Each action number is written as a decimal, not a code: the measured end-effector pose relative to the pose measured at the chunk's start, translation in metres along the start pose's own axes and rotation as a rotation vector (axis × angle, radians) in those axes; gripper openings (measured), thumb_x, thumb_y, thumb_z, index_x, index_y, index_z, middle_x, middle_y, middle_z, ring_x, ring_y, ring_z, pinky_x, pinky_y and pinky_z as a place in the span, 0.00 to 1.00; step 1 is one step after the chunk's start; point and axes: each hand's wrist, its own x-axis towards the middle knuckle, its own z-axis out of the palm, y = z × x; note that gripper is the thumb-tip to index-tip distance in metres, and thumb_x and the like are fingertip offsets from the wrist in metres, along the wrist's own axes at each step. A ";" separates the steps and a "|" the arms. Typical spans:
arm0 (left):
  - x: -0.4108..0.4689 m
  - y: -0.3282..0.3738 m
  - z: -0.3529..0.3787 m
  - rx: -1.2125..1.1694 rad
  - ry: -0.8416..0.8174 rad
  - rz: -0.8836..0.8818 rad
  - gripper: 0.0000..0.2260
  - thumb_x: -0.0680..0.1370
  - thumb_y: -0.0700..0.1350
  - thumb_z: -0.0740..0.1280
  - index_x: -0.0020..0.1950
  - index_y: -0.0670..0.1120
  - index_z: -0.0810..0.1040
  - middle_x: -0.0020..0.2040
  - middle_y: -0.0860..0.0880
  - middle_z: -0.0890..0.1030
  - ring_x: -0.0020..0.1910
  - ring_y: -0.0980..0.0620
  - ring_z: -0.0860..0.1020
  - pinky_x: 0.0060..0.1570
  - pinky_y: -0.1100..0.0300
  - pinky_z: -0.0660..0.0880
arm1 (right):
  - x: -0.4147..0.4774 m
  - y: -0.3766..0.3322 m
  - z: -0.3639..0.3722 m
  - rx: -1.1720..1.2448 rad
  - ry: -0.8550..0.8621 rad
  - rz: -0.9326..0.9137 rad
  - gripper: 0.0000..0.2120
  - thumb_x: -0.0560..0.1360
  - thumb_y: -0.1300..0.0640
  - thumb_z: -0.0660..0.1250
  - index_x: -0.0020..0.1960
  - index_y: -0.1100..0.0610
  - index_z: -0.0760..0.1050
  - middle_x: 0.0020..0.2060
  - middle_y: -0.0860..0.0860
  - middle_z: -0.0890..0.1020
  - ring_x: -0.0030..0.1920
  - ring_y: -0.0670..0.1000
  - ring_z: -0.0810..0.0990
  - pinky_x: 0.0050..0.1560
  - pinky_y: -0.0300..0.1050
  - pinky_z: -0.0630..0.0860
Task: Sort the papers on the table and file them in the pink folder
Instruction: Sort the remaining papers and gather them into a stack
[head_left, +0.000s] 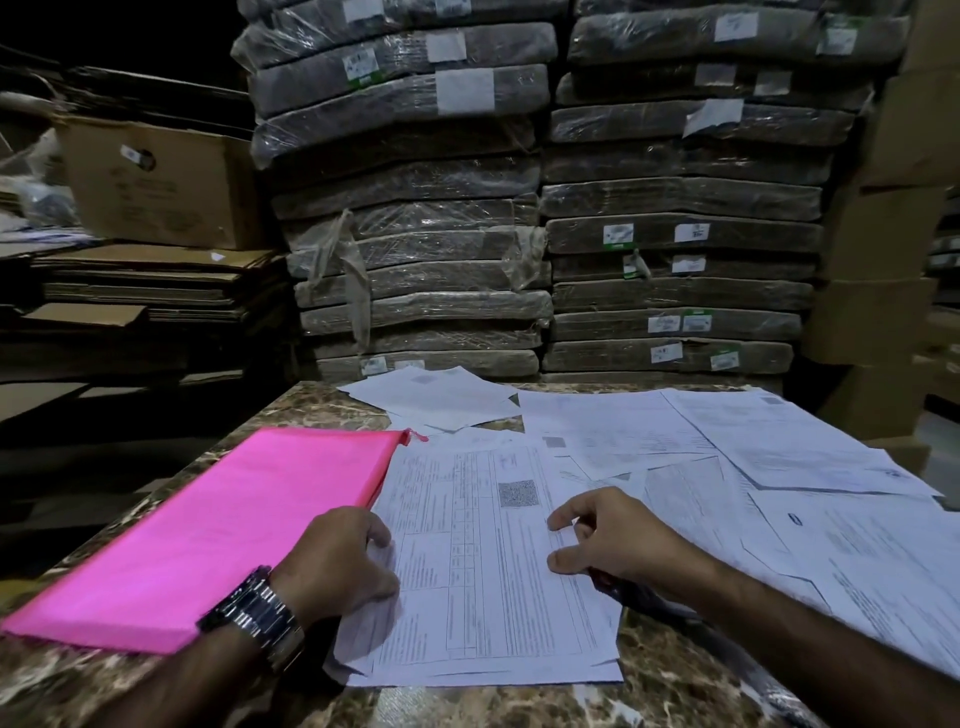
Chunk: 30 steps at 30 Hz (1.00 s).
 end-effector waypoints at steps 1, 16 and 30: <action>0.000 0.002 0.000 0.023 0.001 0.000 0.20 0.70 0.49 0.75 0.61 0.47 0.78 0.62 0.52 0.77 0.59 0.54 0.74 0.51 0.68 0.68 | 0.000 0.001 0.000 -0.014 0.000 -0.008 0.19 0.65 0.55 0.79 0.54 0.52 0.80 0.32 0.41 0.71 0.32 0.40 0.71 0.32 0.32 0.67; 0.008 0.047 -0.006 0.053 -0.073 0.041 0.17 0.71 0.49 0.74 0.58 0.46 0.79 0.58 0.50 0.79 0.51 0.52 0.77 0.46 0.64 0.71 | -0.013 0.004 -0.030 -0.016 0.115 0.021 0.15 0.68 0.52 0.77 0.53 0.55 0.81 0.33 0.48 0.78 0.31 0.44 0.75 0.29 0.33 0.67; 0.008 0.248 0.075 -0.493 -0.325 0.530 0.18 0.71 0.47 0.74 0.59 0.46 0.80 0.47 0.51 0.83 0.43 0.54 0.81 0.42 0.63 0.75 | -0.123 0.131 -0.168 -0.164 0.525 0.320 0.07 0.69 0.56 0.76 0.45 0.58 0.83 0.31 0.53 0.84 0.28 0.46 0.79 0.30 0.38 0.71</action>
